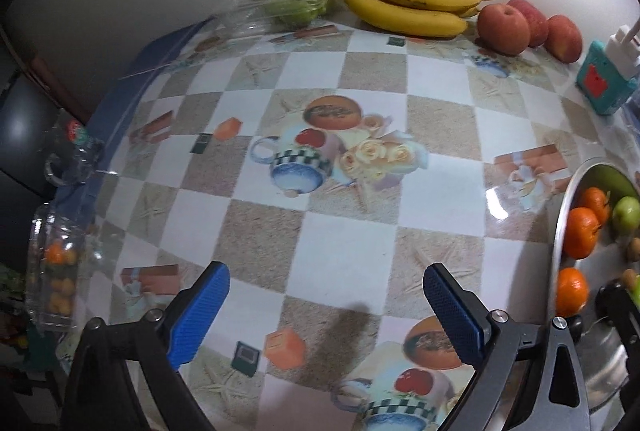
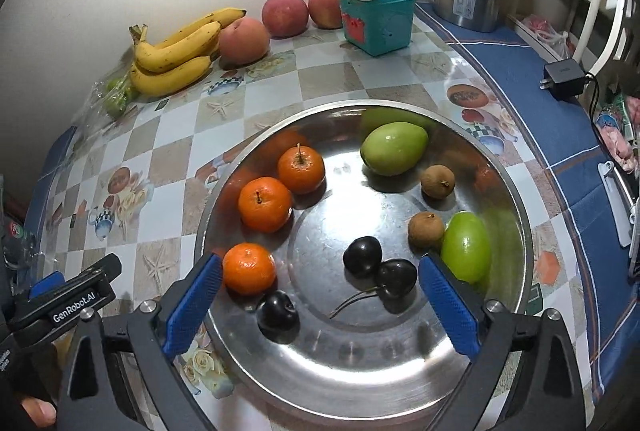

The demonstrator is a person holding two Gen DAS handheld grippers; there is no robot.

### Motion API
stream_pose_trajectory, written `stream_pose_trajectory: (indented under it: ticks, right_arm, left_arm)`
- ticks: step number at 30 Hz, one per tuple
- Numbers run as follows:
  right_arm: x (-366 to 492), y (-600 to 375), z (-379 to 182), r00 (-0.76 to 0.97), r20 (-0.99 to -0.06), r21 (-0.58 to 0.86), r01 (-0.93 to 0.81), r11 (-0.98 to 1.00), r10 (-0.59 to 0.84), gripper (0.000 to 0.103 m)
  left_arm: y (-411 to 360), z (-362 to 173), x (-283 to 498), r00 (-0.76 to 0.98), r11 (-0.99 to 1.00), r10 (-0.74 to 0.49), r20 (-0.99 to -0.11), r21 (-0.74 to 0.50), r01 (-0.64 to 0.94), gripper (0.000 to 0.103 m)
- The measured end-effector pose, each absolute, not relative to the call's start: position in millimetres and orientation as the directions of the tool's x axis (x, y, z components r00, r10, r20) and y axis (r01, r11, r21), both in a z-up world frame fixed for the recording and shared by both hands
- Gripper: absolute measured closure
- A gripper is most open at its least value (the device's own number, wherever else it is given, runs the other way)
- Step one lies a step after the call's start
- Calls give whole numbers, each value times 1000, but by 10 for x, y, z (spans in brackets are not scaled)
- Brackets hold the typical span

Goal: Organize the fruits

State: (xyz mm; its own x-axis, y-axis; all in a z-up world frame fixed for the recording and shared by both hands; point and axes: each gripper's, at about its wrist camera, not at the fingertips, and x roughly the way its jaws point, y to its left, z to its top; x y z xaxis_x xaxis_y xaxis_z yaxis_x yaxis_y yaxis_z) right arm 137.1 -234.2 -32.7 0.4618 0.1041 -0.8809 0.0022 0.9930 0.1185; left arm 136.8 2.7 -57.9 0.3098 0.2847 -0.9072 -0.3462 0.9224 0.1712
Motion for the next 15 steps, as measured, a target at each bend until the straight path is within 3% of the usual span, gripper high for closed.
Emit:
stream_pose_trajectory:
  ticks: [9, 15]
  right_arm:
    - [1204, -2263, -302, 460, -882, 110, -18, 994, 106, 5]
    - [1003, -2253, -284, 452, -885, 115, -22, 993, 112, 5]
  left_arm:
    - [39, -468, 1131, 282, 903, 371, -885, 273, -333, 4]
    - [119, -293, 857, 316, 919, 315, -895, 204, -337, 4]
